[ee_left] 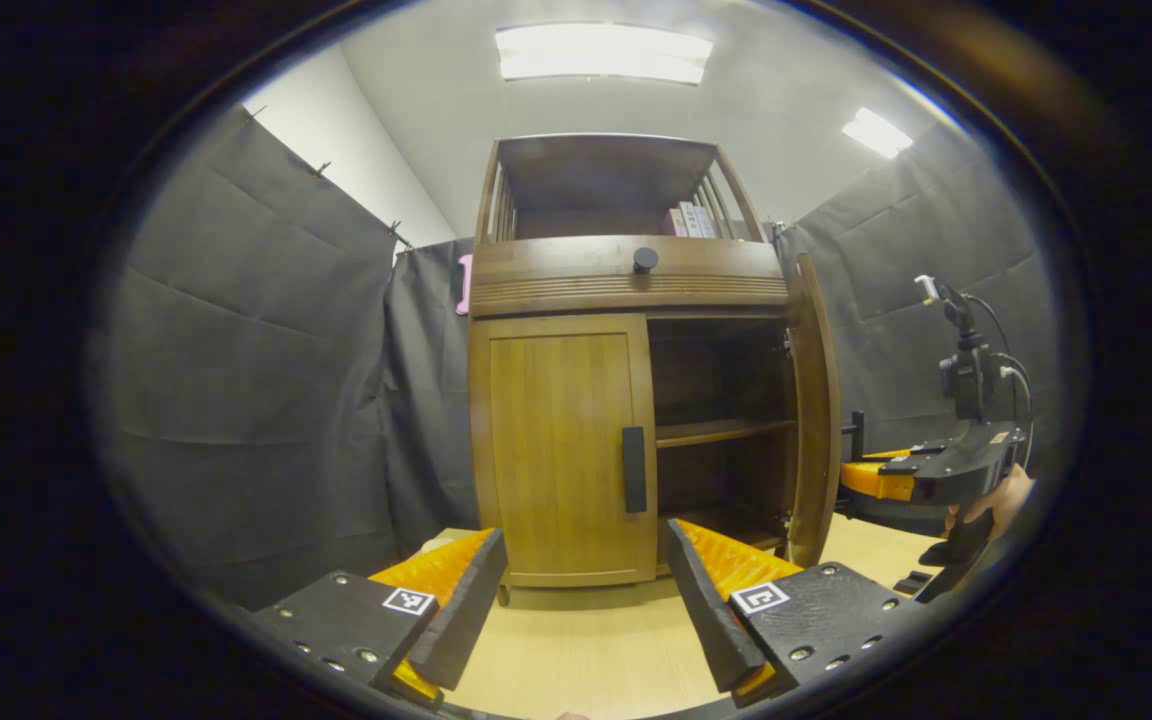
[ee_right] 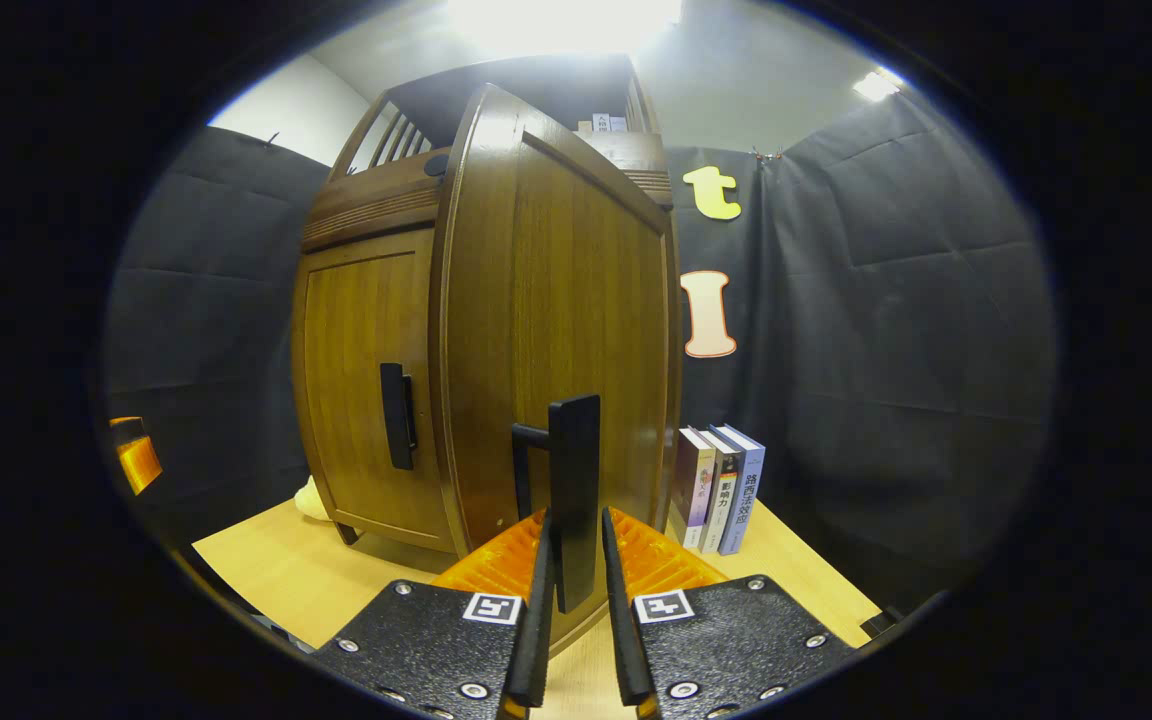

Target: Open the right door of the double-door shoe cabinet with the right hand, and open the left door with the left hand.

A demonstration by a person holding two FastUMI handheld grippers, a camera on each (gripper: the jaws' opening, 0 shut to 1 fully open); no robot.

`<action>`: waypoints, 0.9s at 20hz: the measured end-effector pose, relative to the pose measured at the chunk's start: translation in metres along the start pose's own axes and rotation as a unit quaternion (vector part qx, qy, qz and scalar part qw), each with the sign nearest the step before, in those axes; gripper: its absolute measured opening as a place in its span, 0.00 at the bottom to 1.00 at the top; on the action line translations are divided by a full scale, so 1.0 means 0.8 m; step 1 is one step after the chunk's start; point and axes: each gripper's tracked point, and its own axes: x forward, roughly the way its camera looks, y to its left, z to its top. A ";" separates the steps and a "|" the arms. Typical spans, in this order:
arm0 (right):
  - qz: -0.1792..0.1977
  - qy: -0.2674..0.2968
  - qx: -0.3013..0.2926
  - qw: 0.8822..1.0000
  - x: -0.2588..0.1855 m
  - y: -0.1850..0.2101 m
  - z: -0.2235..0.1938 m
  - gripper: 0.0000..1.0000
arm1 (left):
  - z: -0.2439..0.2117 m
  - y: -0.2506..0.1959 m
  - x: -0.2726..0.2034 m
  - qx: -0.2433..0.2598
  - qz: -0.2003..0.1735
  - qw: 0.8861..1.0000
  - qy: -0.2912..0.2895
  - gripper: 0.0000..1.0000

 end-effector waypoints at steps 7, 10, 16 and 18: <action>-0.030 0.007 -0.002 1.000 -0.008 -0.035 -0.009 0.29 | -0.004 0.000 0.000 -0.001 -0.013 1.000 0.004 0.91; -0.047 0.005 -0.002 0.999 -0.017 -0.057 -0.008 0.25 | -0.003 -0.002 -0.004 0.002 -0.019 1.000 0.002 0.92; -0.079 0.006 0.008 0.997 -0.035 -0.095 -0.015 0.21 | -0.009 -0.005 -0.002 0.011 -0.039 0.999 0.005 0.91; -0.088 0.007 0.011 0.996 -0.041 -0.108 -0.018 0.24 | -0.012 -0.007 -0.002 0.013 -0.044 0.999 0.008 0.91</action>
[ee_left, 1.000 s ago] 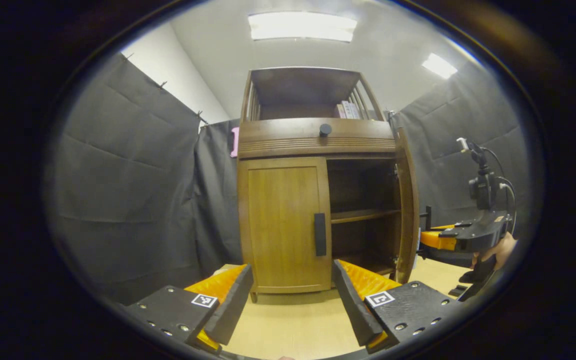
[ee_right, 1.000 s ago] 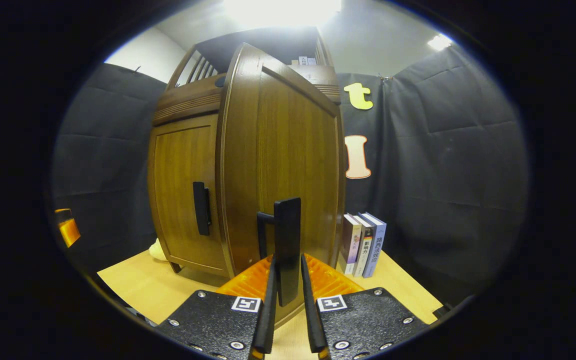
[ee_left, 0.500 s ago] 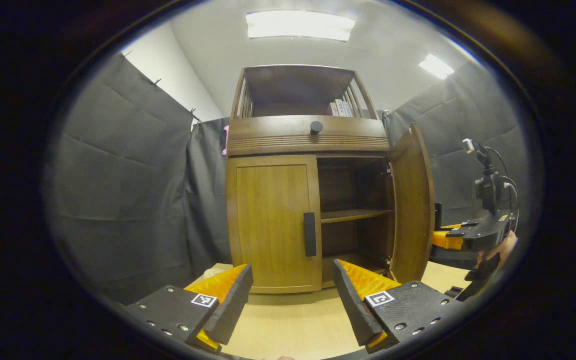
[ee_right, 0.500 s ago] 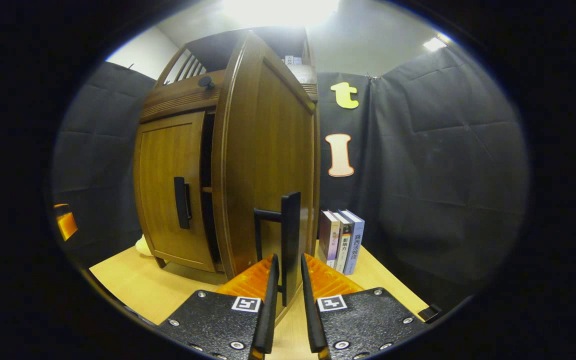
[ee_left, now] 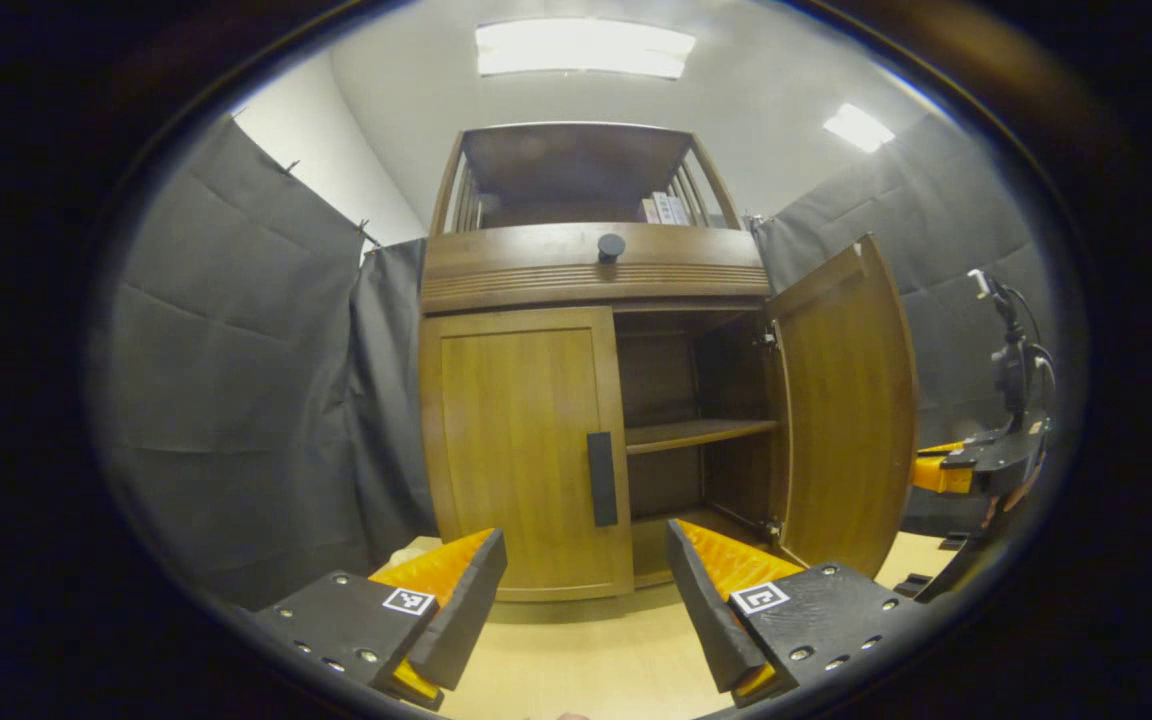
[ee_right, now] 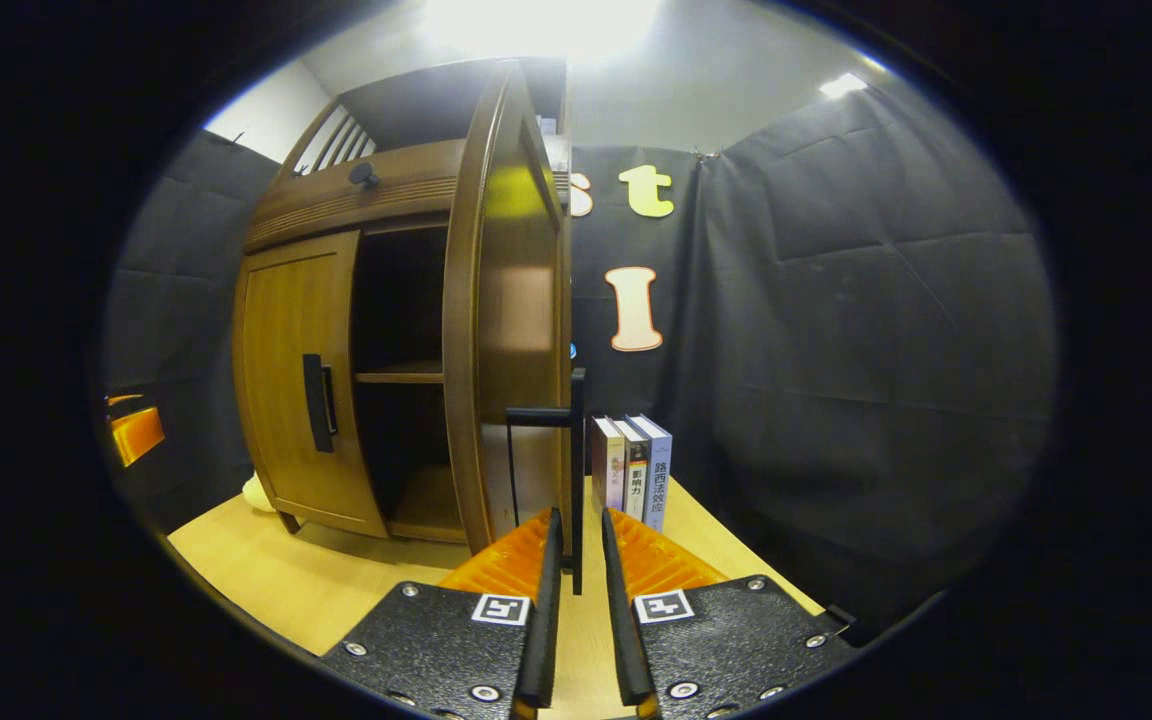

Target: Open the right door of the double-door shoe cabinet with the right hand, and open the left door with the left hand.

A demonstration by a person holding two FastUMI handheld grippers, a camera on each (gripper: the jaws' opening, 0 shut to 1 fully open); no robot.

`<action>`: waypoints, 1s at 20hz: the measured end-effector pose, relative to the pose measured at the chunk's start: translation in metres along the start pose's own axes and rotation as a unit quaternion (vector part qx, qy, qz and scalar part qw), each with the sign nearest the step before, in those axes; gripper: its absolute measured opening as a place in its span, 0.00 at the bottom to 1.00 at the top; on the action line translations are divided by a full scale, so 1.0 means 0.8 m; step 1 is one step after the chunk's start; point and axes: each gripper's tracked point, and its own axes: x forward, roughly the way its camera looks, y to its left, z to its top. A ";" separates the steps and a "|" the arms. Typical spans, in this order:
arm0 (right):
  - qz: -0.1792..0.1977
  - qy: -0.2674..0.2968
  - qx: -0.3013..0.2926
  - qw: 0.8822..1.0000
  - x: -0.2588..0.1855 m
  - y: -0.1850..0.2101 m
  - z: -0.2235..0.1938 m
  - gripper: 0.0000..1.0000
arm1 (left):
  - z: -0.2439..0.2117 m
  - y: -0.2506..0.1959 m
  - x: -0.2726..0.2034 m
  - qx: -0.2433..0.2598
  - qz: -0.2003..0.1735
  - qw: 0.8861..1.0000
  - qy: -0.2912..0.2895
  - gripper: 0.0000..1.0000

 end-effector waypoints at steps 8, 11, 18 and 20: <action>-0.071 -0.031 -0.003 0.997 -0.018 -0.083 0.012 0.33 | -0.007 -0.001 0.004 -0.005 -0.014 1.000 0.005 0.91; -0.058 -0.037 0.010 0.998 -0.031 -0.086 0.015 0.41 | -0.008 -0.003 0.005 -0.003 -0.019 1.000 0.002 0.91; -0.053 -0.077 -0.015 0.996 -0.059 -0.079 0.043 0.93 | -0.007 0.004 0.015 0.001 -0.004 1.000 -0.003 0.91; -0.046 -0.078 -0.020 0.996 -0.059 -0.072 0.040 0.94 | -0.007 0.008 0.018 0.003 0.006 1.000 -0.005 0.96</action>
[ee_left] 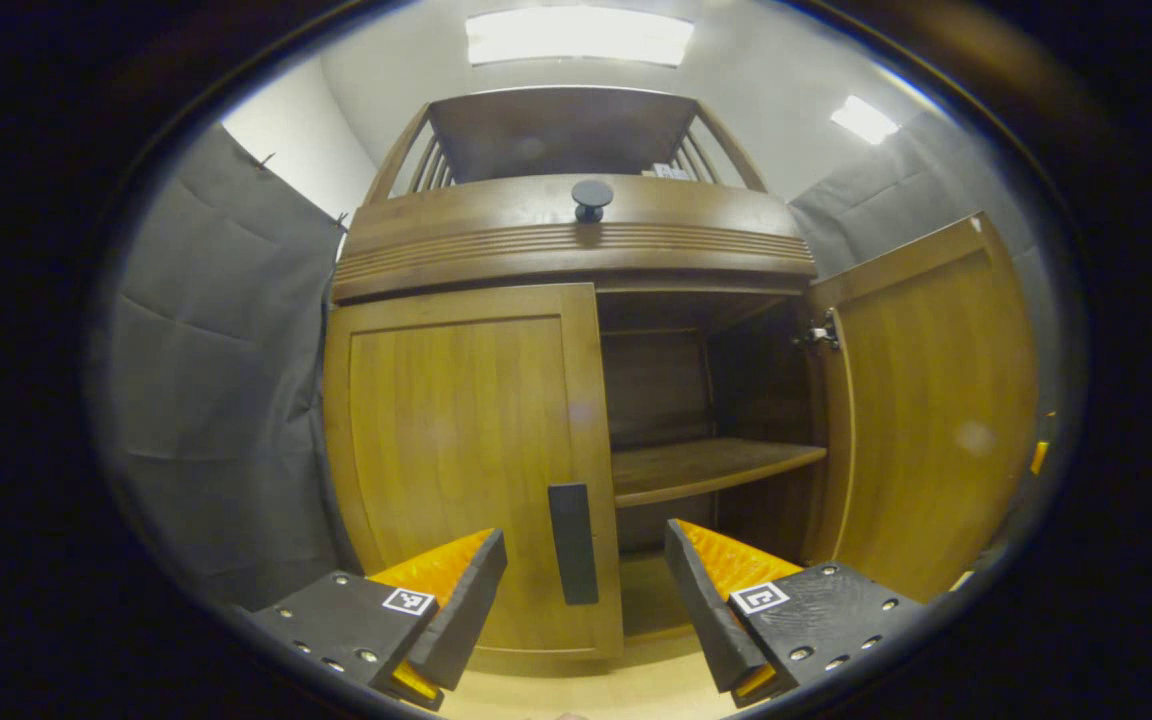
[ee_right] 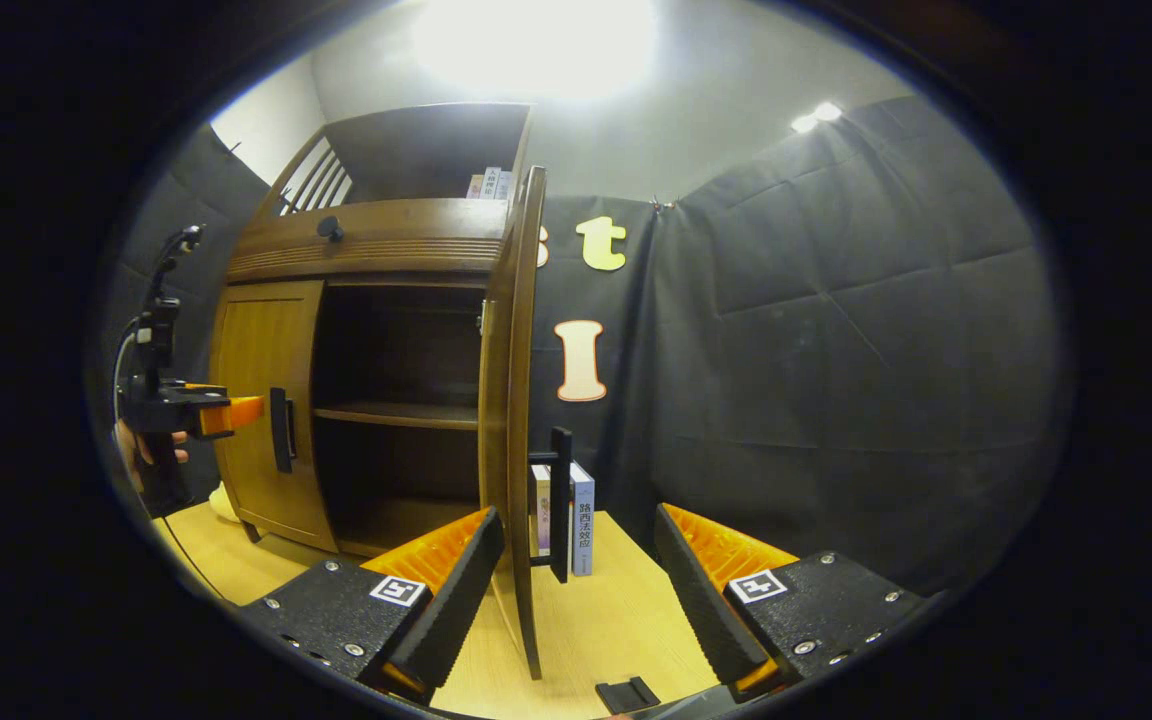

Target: Open the right door of the double-door shoe cabinet with the right hand, and open the left door with the left hand.

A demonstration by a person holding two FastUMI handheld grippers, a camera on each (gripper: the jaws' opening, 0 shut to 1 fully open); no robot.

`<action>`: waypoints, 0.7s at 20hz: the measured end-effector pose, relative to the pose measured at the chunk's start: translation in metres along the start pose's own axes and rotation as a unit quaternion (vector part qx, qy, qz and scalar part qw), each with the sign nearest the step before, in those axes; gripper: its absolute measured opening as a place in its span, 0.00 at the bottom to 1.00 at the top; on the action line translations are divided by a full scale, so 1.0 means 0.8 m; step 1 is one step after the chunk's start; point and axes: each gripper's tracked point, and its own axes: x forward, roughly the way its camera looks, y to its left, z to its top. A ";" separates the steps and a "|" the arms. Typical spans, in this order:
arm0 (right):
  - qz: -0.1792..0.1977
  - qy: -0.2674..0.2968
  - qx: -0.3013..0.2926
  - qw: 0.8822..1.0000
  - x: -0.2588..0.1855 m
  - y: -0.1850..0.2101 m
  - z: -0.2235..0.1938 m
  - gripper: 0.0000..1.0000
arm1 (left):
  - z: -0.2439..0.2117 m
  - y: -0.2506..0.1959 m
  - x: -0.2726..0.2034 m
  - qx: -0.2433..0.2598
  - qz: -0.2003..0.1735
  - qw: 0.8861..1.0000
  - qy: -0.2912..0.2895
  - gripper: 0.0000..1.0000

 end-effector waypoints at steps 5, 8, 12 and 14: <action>0.019 0.020 -0.006 1.000 -0.001 0.020 -0.019 0.94 | -0.008 0.004 0.003 -0.007 0.015 1.000 0.015 0.96; 0.027 0.030 -0.008 0.999 0.002 0.027 -0.027 0.94 | -0.020 0.005 0.007 -0.015 0.015 0.999 0.037 0.96; 0.022 0.035 -0.012 0.999 0.005 0.026 -0.031 0.94 | -0.026 -0.001 0.008 -0.023 0.019 0.997 0.070 0.83; 0.025 0.040 -0.014 0.999 0.008 0.030 -0.033 0.94 | -0.022 -0.005 0.010 -0.025 0.026 0.997 0.069 0.64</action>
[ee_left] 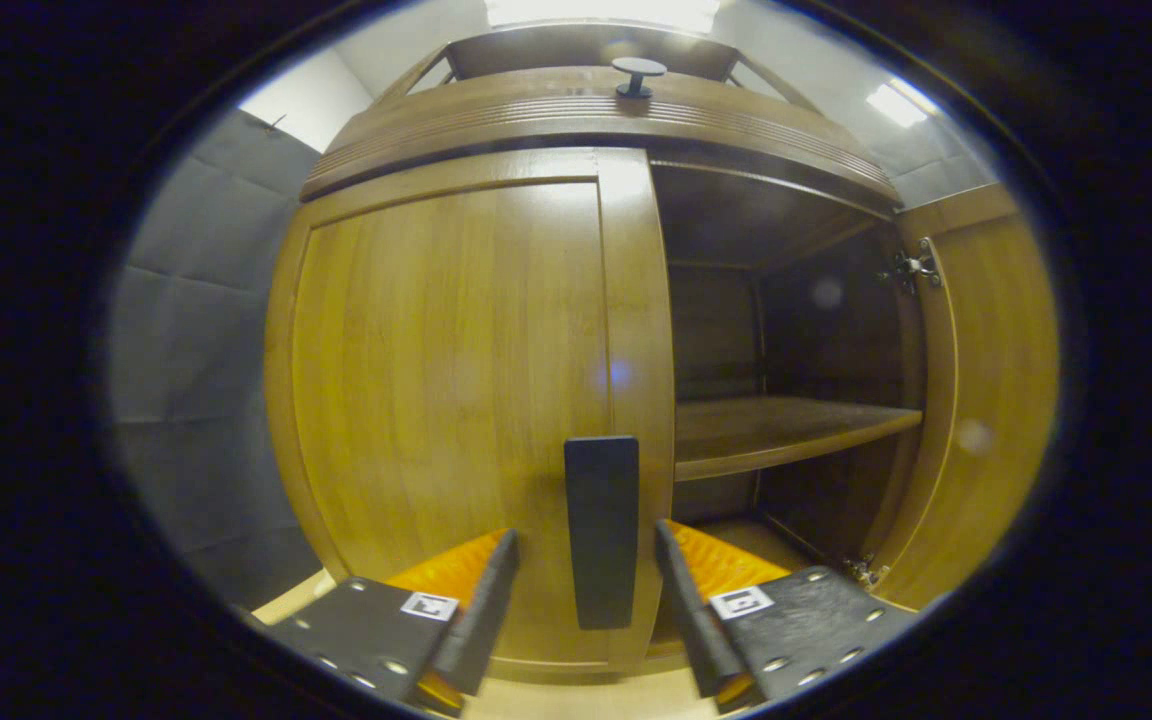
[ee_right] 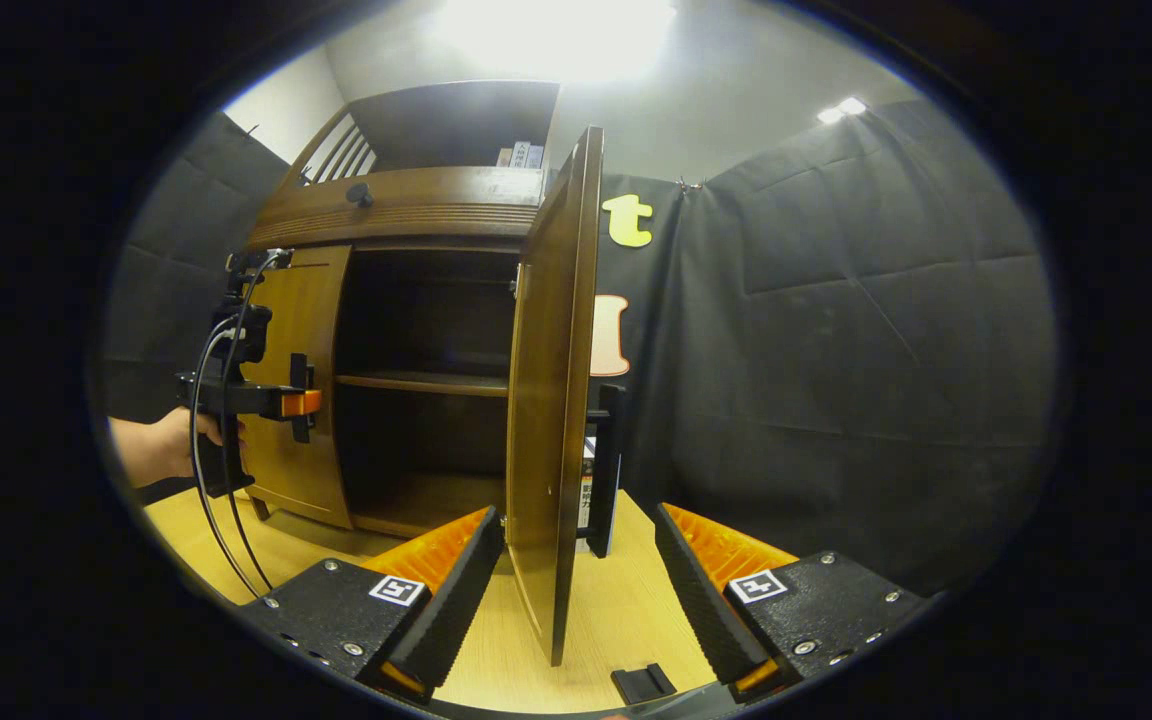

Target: Open the right door of the double-door shoe cabinet with the right hand, and open the left door with the left hand.

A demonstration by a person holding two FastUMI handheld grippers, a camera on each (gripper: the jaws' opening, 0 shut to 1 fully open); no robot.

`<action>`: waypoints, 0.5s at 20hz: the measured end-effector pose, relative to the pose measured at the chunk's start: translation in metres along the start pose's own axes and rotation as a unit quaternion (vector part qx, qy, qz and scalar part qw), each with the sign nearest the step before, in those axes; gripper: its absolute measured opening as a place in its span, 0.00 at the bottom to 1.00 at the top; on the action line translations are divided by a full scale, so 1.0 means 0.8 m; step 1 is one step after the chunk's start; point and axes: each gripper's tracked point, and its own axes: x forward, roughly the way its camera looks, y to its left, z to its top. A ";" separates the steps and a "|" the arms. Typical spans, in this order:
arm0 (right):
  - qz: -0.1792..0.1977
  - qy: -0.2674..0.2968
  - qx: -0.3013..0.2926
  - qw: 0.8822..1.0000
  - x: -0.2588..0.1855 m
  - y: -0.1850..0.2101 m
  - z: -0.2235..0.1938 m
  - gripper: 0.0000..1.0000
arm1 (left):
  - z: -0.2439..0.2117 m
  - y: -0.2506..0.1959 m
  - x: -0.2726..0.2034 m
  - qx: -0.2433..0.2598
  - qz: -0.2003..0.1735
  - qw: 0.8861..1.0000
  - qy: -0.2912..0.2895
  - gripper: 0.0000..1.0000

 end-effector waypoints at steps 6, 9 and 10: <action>0.014 0.004 0.013 1.000 -0.002 0.014 -0.003 0.94 | -0.006 -0.016 0.009 -0.013 -0.021 1.000 0.011 0.35; 0.022 0.001 0.017 1.000 -0.004 0.026 -0.003 0.94 | -0.008 -0.015 0.000 -0.024 -0.021 0.999 0.022 0.24; 0.025 0.000 0.016 1.000 -0.006 0.030 -0.002 0.94 | -0.006 -0.016 -0.003 -0.027 -0.025 0.999 0.022 0.20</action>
